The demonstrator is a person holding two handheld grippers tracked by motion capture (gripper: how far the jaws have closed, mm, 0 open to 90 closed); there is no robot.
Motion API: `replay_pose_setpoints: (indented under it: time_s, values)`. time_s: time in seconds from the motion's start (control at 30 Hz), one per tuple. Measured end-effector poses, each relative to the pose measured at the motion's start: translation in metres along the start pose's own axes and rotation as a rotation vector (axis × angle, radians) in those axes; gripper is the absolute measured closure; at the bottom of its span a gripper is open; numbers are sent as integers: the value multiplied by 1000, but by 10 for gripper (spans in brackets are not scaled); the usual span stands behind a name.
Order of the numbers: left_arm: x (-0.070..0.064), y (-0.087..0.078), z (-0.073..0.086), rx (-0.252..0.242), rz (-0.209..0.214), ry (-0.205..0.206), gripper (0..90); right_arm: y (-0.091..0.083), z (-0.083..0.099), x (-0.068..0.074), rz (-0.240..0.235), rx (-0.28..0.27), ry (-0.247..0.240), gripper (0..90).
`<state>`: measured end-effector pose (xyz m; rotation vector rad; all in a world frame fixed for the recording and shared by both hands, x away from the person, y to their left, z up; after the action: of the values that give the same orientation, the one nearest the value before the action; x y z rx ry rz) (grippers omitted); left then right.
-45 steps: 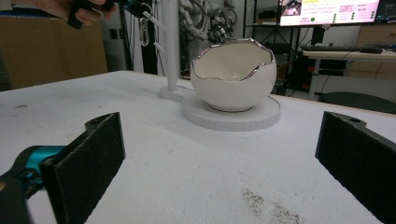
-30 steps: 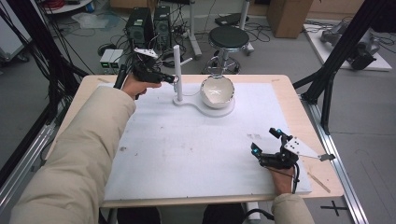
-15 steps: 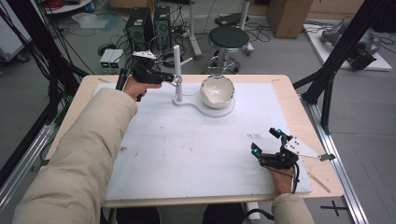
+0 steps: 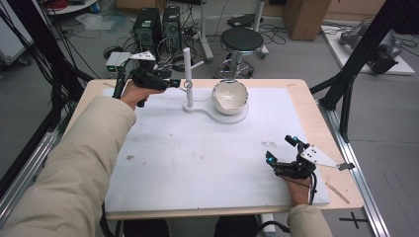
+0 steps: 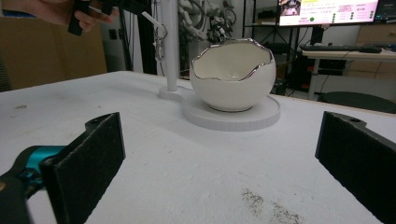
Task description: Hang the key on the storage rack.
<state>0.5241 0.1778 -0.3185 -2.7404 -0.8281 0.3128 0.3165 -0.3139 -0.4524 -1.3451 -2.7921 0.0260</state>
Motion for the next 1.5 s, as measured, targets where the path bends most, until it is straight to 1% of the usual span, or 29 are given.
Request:
replay_pose_setpoints:
  time_s: [0.03,0.1,0.13,0.17,0.2,0.23,0.27,0.33,0.43,0.53,0.57,0.6,0.63,0.73,0.8,0.9,0.97,1.0,1.07,1.17,1.23,1.27,1.33,1.37,1.4,1.5]
  values:
    - [-2,-5,1,-8,-9,15,160,0,0,0,3,1,-3,5]
    - [-7,-18,2,-15,-38,32,66,0,0,0,3,1,-2,5]
    - [-9,-25,4,-27,-55,29,32,0,0,0,3,2,-3,5]
    - [-11,-33,5,-27,-71,38,17,0,0,0,4,2,-2,5]
    - [-14,-41,6,-27,-83,58,17,0,0,0,2,0,0,5]
    - [-16,-49,8,-30,-85,74,17,0,0,0,3,-2,3,5]
    - [-18,-56,10,-34,-86,80,17,0,0,0,4,0,9,5]
    - [-23,-69,16,-44,-95,106,17,0,0,0,5,0,5,5]
    - [-34,-86,27,-51,-97,138,17,0,0,0,4,-2,3,5]
    - [-48,-101,42,-88,-90,171,17,0,0,0,4,-3,3,4]
    - [-52,-106,48,-108,-85,176,17,0,0,0,6,2,-1,4]
    - [-54,-111,56,-126,-81,175,17,0,0,0,6,2,-1,5]
    - [-55,-115,63,-131,-78,170,17,0,0,0,5,2,-2,5]
    - [-57,-126,87,-124,-107,149,16,0,0,0,4,-2,-9,5]
    - [-62,-131,101,-153,-117,133,17,0,0,0,5,1,-5,4]
    - [-76,-138,118,-201,-121,146,17,0,0,0,5,-6,-16,4]
    - [-86,-142,127,-226,-126,160,17,0,0,0,4,-1,-11,5]
    - [-90,-145,132,-246,-127,158,17,0,0,1,2,-2,-9,5]
    - [-98,-149,142,-282,-146,160,17,0,0,1,4,3,-11,4]
    - [-105,-156,156,-319,-170,145,17,0,0,0,5,-4,-15,4]
    - [-108,-160,166,-336,-201,132,17,0,0,1,6,1,-10,5]
    - [-109,-161,171,-346,-209,128,17,0,0,1,6,2,-10,4]
    - [-112,-162,183,-361,-247,132,17,0,0,1,5,-1,-9,5]
    - [-113,-162,189,-370,-255,121,17,0,0,1,5,0,-7,5]
    - [-115,-162,194,-376,-257,107,17,0,0,1,5,-1,-8,5]
    - [-117,-161,204,-362,-271,112,17,0,0,1,7,1,-11,5]
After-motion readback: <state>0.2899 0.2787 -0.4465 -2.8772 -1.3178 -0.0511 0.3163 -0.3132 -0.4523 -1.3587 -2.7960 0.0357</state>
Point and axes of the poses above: each handheld gripper's, and its own axes: y roughly forward along the jaws, z roughly out of its underside, x roughly to its left, the point moved 1 cm from there along y, roughly forward along the jaws, and after that the axes turned 1 degree about -x, right-handed, at the moved point
